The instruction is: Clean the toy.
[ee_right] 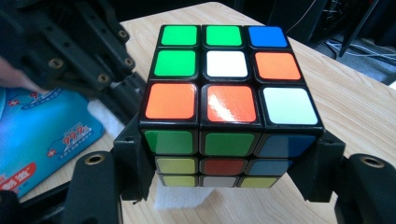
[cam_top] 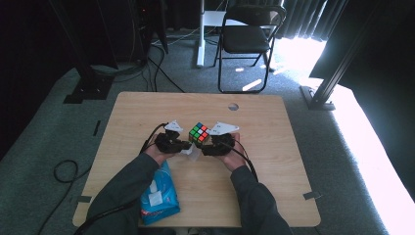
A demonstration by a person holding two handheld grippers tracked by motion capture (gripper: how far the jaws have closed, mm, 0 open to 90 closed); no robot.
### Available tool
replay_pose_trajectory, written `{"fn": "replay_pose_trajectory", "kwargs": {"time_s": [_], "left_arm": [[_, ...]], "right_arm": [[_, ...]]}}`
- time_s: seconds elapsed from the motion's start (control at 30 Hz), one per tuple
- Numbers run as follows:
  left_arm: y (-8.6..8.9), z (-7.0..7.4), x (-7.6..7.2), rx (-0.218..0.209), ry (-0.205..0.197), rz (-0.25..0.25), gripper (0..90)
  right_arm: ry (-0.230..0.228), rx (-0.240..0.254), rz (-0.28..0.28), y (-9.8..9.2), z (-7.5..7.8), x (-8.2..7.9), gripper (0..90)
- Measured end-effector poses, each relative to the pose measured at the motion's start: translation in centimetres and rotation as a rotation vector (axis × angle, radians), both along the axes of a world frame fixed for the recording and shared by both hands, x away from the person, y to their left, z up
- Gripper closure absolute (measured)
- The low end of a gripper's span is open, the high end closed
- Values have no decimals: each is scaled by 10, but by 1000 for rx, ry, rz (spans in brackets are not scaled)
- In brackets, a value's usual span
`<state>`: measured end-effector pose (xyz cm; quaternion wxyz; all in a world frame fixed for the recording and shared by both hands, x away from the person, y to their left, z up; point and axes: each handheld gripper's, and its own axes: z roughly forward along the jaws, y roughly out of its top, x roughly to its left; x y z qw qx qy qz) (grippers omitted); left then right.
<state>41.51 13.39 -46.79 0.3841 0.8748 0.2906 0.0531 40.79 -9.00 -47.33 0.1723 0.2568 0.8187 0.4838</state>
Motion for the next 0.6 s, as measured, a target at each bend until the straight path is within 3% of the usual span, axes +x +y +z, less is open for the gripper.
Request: {"fn": "replay_pose_trajectory", "kwargs": {"time_s": [0.27, 0.43, 0.6], "left_arm": [[-11, 0, -7, -23, 0, -43, 870], [-18, 0, -11, -13, -6, -81, 870], [-13, -1, -8, -8, -9, -54, 869]], "right_arm": [[6, 11, -19, 4, 2, 4, 341], [2, 14, -15, 6, 3, 5, 341], [2, 14, -11, 7, 3, 4, 341]]}}
